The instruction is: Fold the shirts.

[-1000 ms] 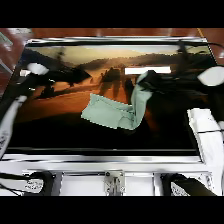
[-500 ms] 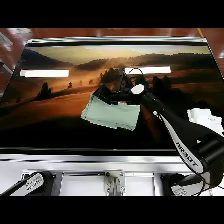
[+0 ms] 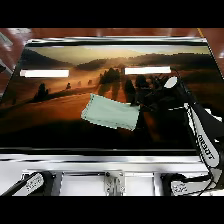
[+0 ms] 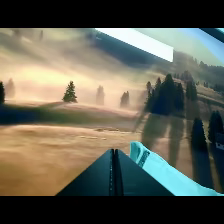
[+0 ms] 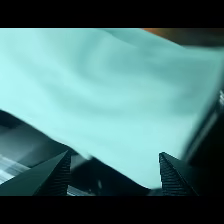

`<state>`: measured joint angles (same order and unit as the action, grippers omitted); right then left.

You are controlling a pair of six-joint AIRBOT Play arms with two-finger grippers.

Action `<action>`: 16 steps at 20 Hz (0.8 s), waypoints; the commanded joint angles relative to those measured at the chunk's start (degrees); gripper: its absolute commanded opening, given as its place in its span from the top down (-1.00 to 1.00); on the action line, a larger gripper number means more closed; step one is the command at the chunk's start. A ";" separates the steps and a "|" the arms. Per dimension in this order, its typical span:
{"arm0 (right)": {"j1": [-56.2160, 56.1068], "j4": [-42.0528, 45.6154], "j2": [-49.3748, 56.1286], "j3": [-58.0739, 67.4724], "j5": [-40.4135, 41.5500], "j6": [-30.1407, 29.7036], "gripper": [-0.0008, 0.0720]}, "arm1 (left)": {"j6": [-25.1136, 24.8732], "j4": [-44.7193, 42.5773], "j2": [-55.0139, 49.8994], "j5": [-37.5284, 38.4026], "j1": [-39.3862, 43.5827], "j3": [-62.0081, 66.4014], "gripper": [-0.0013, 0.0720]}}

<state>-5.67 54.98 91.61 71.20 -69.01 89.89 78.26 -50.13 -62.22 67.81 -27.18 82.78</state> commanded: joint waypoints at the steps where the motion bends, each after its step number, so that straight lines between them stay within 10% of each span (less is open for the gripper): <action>1: 1.92 1.73 2.58 -4.46 0.02 -0.11 -0.88 | 0.04 -0.04 0.07 0.39 1.73 -0.13 0.88; 7: 1.51 -10.97 9.86 -4.79 4.20 -5.73 -0.86 | 1.14 -0.04 0.09 0.24 4.33 -0.13 0.88; 8: 1.51 -13.44 10.01 -4.76 4.94 -7.10 -0.66 | 1.11 -0.04 0.09 0.20 4.76 -0.13 0.88; 10: 2.01 -21.22 9.51 -4.66 6.12 -16.15 0.79 | 1.11 -0.02 0.09 0.17 5.86 -0.13 0.88; 16: 16.46 -23.98 -3.63 0.15 1.31 -20.44 0.80 | 1.11 -0.02 0.11 0.15 8.72 -0.13 0.88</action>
<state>3.95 31.81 94.02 69.08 -64.95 71.05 79.33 -50.15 -62.15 68.03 -19.55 82.67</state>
